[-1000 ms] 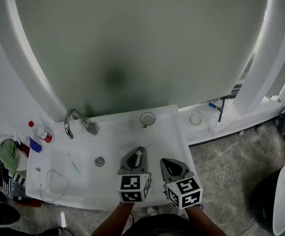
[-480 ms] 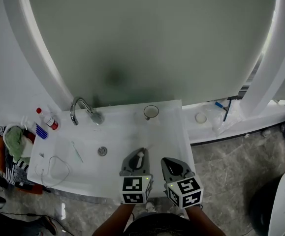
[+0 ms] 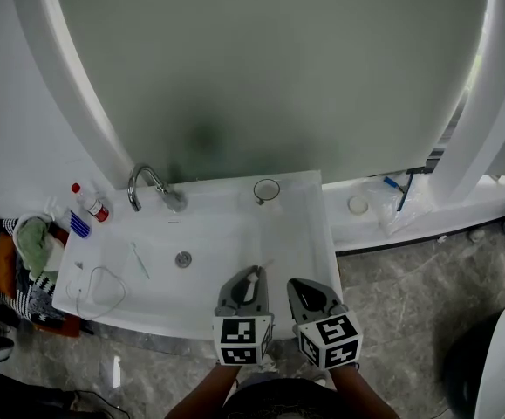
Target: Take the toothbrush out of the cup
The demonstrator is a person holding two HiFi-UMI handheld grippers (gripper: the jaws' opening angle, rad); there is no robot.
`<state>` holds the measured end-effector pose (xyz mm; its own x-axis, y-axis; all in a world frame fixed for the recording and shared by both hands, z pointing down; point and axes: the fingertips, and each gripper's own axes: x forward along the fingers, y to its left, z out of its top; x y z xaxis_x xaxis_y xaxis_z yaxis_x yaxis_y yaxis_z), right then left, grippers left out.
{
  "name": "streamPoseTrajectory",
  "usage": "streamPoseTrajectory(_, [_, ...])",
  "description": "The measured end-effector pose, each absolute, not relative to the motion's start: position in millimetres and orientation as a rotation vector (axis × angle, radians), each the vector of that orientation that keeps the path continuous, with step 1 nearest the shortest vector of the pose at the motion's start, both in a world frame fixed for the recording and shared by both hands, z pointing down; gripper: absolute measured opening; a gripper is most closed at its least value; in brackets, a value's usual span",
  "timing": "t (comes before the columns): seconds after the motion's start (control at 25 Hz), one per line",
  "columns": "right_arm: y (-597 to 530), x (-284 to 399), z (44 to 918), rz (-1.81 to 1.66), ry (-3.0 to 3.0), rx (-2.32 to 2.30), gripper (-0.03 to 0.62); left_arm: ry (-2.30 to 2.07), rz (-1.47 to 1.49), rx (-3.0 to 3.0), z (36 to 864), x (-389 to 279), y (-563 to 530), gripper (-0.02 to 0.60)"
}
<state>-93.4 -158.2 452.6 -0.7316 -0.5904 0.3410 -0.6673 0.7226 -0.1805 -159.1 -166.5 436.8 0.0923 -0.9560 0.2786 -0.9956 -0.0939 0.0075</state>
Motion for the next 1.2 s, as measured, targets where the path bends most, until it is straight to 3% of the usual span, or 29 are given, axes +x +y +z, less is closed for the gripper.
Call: streamPoseTrajectory(1.2, [-117.0, -44.1, 440.8, 0.381, -2.724, 0.883, 0.011, -2.06, 0.34, 2.129, 433.0, -99.1, -110.0, 0.026])
